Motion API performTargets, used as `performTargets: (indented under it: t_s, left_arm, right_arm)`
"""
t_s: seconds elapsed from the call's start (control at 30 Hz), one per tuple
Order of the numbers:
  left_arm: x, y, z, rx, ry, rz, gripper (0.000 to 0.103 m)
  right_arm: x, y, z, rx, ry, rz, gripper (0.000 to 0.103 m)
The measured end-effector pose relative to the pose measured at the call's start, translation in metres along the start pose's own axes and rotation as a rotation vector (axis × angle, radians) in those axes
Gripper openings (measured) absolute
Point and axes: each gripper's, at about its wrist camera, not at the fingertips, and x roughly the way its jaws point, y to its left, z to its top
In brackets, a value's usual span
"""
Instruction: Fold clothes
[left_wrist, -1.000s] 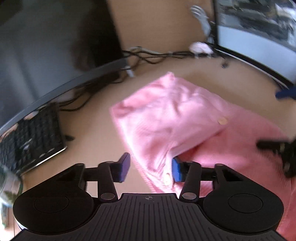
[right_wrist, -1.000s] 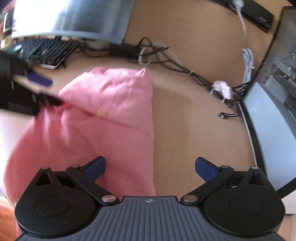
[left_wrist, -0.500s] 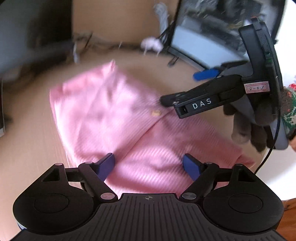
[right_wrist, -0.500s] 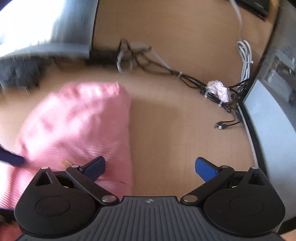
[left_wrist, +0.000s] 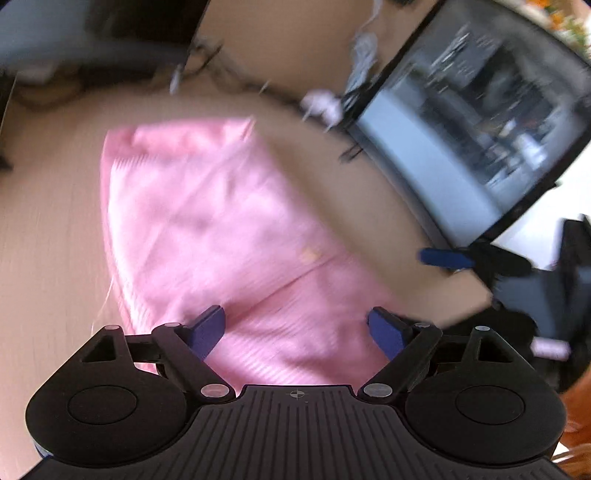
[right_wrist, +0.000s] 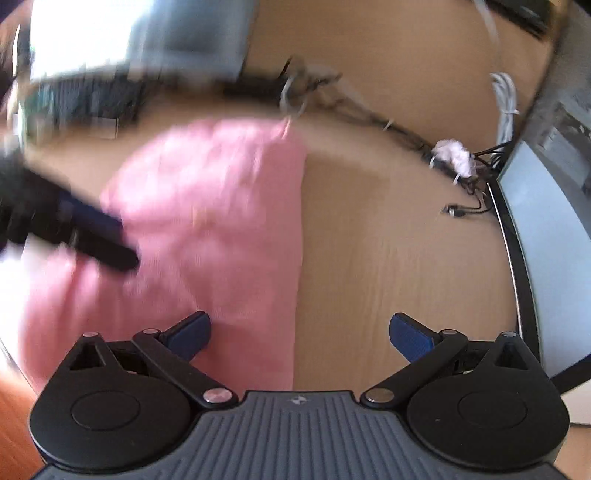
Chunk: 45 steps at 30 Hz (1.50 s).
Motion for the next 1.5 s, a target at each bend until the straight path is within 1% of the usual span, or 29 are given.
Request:
performTargets:
  t_s: [0.07, 0.13, 0.2, 0.27, 0.3, 0.37, 0.43, 0.5, 0.6, 0.7, 0.8, 0.83, 0.87, 0.9, 0.93, 0.97, 1.0, 1.03, 1.13, 1.2, 1.23, 1.27, 1.3, 1.33, 1.37, 1.43, 1.5]
  left_arm:
    - [0.000, 0.001, 0.001, -0.007, -0.001, -0.005, 0.090]
    - [-0.007, 0.000, 0.009, 0.001, -0.031, -0.010, 0.091]
    - [-0.015, 0.002, 0.018, -0.004, -0.079, -0.012, 0.092]
    - [-0.019, 0.009, 0.026, -0.044, -0.119, -0.011, 0.092]
    - [-0.019, 0.014, 0.029, -0.070, -0.127, -0.007, 0.092]
    - [-0.013, 0.025, 0.031, -0.121, -0.115, 0.008, 0.092]
    - [-0.006, 0.034, 0.031, -0.153, -0.089, 0.017, 0.092]
    - [0.000, 0.039, 0.028, -0.151, -0.065, 0.030, 0.092]
    - [0.002, 0.040, 0.026, -0.138, -0.041, 0.052, 0.092]
    - [-0.008, 0.037, 0.029, -0.145, -0.055, 0.071, 0.094]
    - [-0.027, 0.040, 0.027, -0.169, -0.085, 0.105, 0.094]
    - [-0.032, 0.043, 0.025, -0.182, -0.091, 0.119, 0.094]
    - [-0.036, 0.046, 0.023, -0.196, -0.092, 0.132, 0.094]
    - [-0.040, 0.050, 0.021, -0.210, -0.092, 0.146, 0.094]
    - [-0.043, 0.054, 0.020, -0.223, -0.091, 0.160, 0.094]
    - [-0.047, 0.057, 0.018, -0.237, -0.091, 0.174, 0.094]
    - [-0.050, 0.061, 0.016, -0.250, -0.091, 0.189, 0.094]
    - [-0.054, 0.065, 0.014, -0.262, -0.092, 0.204, 0.094]
    - [-0.065, 0.077, 0.006, -0.306, -0.098, 0.236, 0.094]
    - [-0.072, 0.084, -0.001, -0.332, -0.103, 0.254, 0.094]
    - [-0.075, 0.087, -0.004, -0.345, -0.104, 0.260, 0.094]
    - [-0.078, 0.090, -0.007, -0.358, -0.106, 0.267, 0.094]
    - [-0.080, 0.093, -0.009, -0.372, -0.108, 0.271, 0.094]
    - [-0.082, 0.095, -0.009, -0.387, -0.115, 0.268, 0.094]
    - [-0.084, 0.097, -0.008, -0.401, -0.128, 0.262, 0.094]
    - [-0.090, 0.100, -0.006, -0.427, -0.160, 0.246, 0.094]
    - [-0.099, 0.098, 0.002, -0.441, -0.222, 0.209, 0.094]
  right_arm:
    - [-0.001, 0.000, 0.001, -0.001, 0.001, -0.011, 0.103]
    - [-0.010, -0.008, 0.011, 0.040, -0.021, -0.001, 0.103]
    - [-0.015, -0.019, 0.027, 0.095, -0.049, 0.021, 0.103]
    - [-0.017, -0.030, 0.043, 0.153, -0.074, 0.041, 0.103]
    - [-0.015, -0.035, 0.052, 0.188, -0.079, 0.047, 0.103]
    - [-0.009, -0.045, 0.070, 0.255, -0.086, 0.059, 0.103]
    - [0.002, -0.051, 0.086, 0.289, -0.091, 0.067, 0.103]
    - [0.016, -0.049, 0.099, 0.272, -0.091, 0.068, 0.103]
    - [0.039, -0.042, 0.111, 0.224, -0.067, 0.073, 0.103]
    - [0.053, -0.049, 0.120, 0.249, -0.058, 0.126, 0.103]
    - [0.069, -0.057, 0.130, 0.296, -0.071, 0.217, 0.102]
    - [0.076, -0.057, 0.134, 0.298, -0.072, 0.244, 0.098]
    - [0.085, -0.055, 0.138, 0.294, -0.068, 0.261, 0.091]
    - [0.093, -0.052, 0.141, 0.290, -0.061, 0.276, 0.088]
    - [0.103, -0.049, 0.145, 0.289, -0.052, 0.291, 0.080]
    - [0.112, -0.046, 0.149, 0.287, -0.044, 0.299, 0.069]
    - [0.121, -0.044, 0.152, 0.284, -0.036, 0.305, 0.064]
    - [0.130, -0.041, 0.155, 0.277, -0.024, 0.299, 0.058]
    - [0.153, -0.034, 0.160, 0.245, -0.002, 0.268, 0.049]
    - [0.157, -0.029, 0.163, 0.206, -0.021, 0.263, 0.034]
    - [0.158, -0.027, 0.165, 0.191, -0.013, 0.274, 0.013]
    - [0.155, -0.026, 0.167, 0.191, -0.009, 0.296, 0.009]
    - [0.148, -0.025, 0.168, 0.189, -0.025, 0.306, 0.009]
    - [0.133, -0.024, 0.169, 0.177, -0.059, 0.310, 0.008]
    - [0.114, -0.025, 0.169, 0.172, -0.095, 0.322, 0.008]
    - [0.067, -0.032, 0.164, 0.176, -0.167, 0.379, 0.007]
    - [0.018, -0.035, 0.149, 0.138, -0.221, 0.411, 0.007]
